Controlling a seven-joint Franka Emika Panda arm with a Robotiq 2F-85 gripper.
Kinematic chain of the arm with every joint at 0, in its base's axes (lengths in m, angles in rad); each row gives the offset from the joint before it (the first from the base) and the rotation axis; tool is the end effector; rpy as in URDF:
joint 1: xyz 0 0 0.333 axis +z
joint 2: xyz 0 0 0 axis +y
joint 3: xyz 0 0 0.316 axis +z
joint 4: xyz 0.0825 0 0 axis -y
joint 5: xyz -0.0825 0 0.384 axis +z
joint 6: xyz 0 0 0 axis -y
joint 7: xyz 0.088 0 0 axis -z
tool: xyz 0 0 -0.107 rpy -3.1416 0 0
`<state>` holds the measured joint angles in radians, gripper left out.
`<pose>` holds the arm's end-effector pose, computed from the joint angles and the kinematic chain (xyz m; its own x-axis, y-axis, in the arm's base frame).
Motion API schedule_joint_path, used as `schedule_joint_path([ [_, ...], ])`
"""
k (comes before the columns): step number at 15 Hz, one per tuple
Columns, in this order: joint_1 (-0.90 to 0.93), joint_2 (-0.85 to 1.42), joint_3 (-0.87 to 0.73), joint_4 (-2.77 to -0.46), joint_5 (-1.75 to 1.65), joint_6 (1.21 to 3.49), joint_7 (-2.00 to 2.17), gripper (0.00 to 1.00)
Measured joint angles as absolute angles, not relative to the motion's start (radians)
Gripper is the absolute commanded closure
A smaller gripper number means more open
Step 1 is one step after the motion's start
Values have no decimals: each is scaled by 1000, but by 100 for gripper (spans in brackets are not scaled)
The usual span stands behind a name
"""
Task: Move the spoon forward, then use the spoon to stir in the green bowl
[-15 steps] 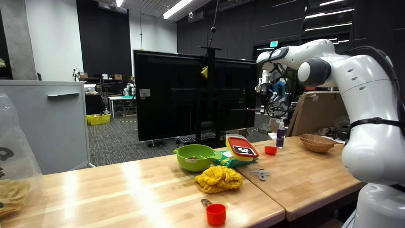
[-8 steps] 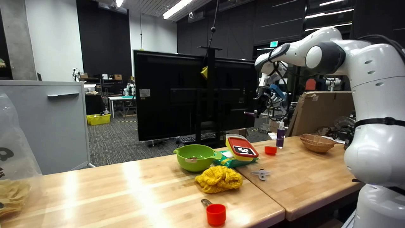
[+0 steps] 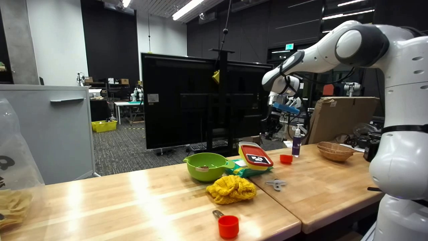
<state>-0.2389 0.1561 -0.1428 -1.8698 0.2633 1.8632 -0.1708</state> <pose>0.5490 -0.1956 0.4206 0.9497 -0.2853 -0.1291 -0.3089 -0.9208 -0.2379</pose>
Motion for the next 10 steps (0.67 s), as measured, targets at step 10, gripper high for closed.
schedule_joint_path([
  [10,-94,-168,-63,-2404,142,1900,593,96],
])
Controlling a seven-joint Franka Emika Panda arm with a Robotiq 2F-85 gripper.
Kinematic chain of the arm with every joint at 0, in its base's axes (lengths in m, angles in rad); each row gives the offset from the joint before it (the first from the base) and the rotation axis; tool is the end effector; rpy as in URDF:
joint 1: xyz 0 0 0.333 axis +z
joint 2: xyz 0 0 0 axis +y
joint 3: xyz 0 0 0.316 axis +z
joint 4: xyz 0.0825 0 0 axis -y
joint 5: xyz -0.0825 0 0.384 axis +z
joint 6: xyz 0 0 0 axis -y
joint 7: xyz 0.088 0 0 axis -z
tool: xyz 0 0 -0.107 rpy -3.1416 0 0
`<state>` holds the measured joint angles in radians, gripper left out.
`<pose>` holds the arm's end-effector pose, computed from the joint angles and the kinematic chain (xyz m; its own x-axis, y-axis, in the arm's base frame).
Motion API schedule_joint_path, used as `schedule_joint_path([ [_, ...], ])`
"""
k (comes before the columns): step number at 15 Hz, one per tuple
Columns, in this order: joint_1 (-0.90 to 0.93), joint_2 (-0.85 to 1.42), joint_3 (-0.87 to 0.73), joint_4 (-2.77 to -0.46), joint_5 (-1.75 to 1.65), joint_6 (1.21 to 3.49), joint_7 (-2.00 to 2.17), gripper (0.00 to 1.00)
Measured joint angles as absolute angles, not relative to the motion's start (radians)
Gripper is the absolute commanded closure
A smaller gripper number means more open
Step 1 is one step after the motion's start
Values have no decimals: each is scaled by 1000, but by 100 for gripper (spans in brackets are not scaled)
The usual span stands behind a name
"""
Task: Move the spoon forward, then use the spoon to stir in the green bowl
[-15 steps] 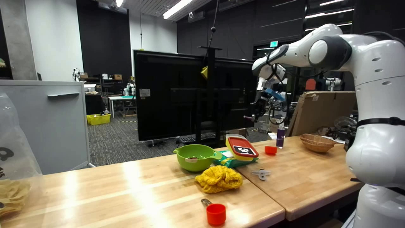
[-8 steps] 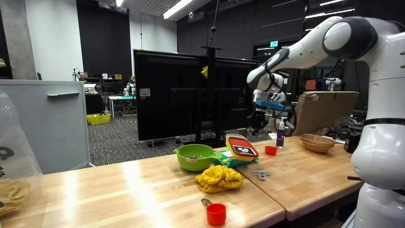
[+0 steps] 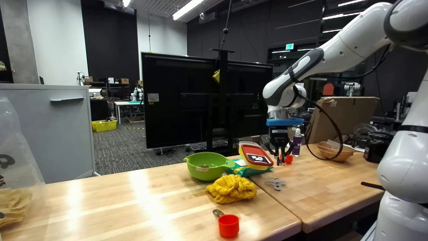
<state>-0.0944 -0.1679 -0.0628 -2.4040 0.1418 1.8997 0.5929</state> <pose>0.4261 -0.0570 0.3567 0.6319 -0.6943 -0.3444 -0.7153 -0.6935 0.0855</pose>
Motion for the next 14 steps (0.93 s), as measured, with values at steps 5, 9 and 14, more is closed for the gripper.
schedule_joint_path([
  [5,-50,-363,43,-2586,221,1753,938,96],
  [9,-13,-535,100,-2672,243,1722,1011,96],
  [14,-46,-605,61,-2723,99,1906,821,96],
])
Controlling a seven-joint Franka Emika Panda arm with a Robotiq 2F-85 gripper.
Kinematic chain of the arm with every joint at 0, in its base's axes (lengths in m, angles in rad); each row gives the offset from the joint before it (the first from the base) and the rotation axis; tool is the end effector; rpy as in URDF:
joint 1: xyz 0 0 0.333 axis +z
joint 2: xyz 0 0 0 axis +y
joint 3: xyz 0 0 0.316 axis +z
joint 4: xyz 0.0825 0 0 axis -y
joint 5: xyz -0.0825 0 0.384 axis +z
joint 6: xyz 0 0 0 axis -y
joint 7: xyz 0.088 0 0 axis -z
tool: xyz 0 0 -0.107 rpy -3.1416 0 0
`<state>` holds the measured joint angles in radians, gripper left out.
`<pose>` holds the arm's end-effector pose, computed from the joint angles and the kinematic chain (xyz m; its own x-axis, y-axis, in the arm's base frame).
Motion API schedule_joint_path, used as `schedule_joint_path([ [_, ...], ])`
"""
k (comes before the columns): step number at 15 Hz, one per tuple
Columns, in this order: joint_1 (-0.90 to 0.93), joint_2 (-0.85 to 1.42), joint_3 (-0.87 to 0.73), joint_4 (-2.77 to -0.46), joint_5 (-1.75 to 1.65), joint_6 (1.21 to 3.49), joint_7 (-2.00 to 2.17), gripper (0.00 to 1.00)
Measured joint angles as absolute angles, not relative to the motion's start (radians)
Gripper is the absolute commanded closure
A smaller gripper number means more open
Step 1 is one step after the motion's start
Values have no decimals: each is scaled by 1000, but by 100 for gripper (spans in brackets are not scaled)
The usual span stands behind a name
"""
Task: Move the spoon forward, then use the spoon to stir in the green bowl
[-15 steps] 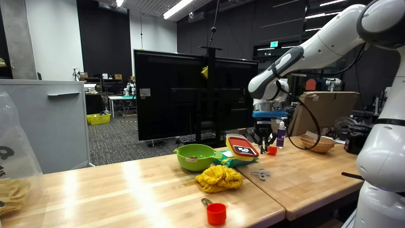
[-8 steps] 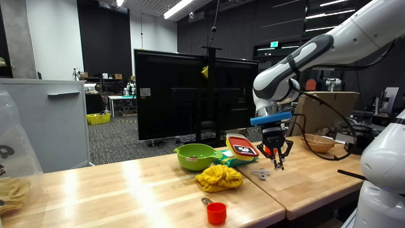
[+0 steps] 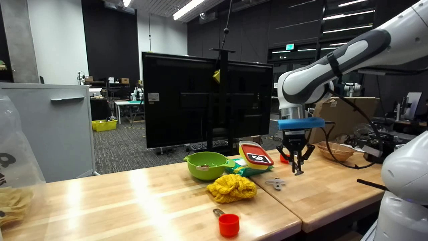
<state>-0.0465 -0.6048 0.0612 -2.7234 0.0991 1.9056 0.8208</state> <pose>0.3226 0.0103 0.3868 0.6307 -0.7546 -0.1812 -0.7471 -0.6536 0.1215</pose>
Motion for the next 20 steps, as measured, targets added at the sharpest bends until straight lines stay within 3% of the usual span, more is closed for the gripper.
schedule_joint_path([
  [7,-181,-523,-142,-2789,46,2259,342,96],
  [12,-202,-395,-259,-2788,105,2375,83,96],
  [19,-168,-194,-296,-2757,269,2446,-164,96],
  [20,-163,-167,-295,-2742,284,2445,-188,85],
])
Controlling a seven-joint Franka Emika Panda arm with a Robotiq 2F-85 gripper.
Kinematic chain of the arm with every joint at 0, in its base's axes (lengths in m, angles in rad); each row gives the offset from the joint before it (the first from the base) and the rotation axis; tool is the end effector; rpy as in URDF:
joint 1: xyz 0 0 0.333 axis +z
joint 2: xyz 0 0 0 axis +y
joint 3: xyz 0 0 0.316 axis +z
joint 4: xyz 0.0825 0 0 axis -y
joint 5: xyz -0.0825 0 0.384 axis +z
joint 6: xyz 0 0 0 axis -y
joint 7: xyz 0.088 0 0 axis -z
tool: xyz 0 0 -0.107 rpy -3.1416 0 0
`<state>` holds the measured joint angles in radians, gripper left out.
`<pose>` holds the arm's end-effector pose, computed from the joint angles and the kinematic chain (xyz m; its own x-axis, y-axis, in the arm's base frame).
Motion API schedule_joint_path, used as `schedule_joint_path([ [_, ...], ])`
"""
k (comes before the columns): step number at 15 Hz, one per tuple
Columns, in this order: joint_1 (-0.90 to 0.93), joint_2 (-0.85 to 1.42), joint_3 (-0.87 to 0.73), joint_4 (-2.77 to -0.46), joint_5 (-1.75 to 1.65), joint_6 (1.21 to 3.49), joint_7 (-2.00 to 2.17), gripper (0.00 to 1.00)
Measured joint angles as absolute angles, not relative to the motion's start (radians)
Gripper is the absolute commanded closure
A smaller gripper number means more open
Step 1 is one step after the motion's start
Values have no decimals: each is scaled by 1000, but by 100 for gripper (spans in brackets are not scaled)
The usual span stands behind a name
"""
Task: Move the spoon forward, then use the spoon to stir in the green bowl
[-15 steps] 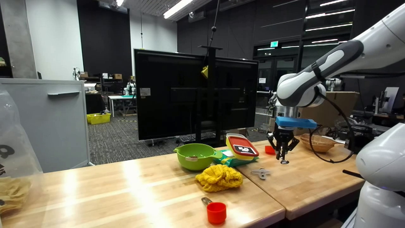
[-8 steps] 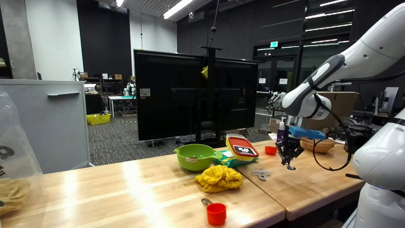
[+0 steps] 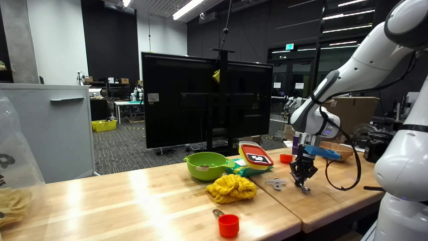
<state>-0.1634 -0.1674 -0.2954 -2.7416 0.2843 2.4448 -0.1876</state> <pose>0.3409 -0.1624 0.2588 0.8795 -0.4595 -0.1234 -0.4758 -0.8510 -0.2223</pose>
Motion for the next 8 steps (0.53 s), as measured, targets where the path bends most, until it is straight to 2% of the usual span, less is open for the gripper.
schedule_joint_path([
  [8,-166,-161,-292,-2732,285,2435,-188,85],
])
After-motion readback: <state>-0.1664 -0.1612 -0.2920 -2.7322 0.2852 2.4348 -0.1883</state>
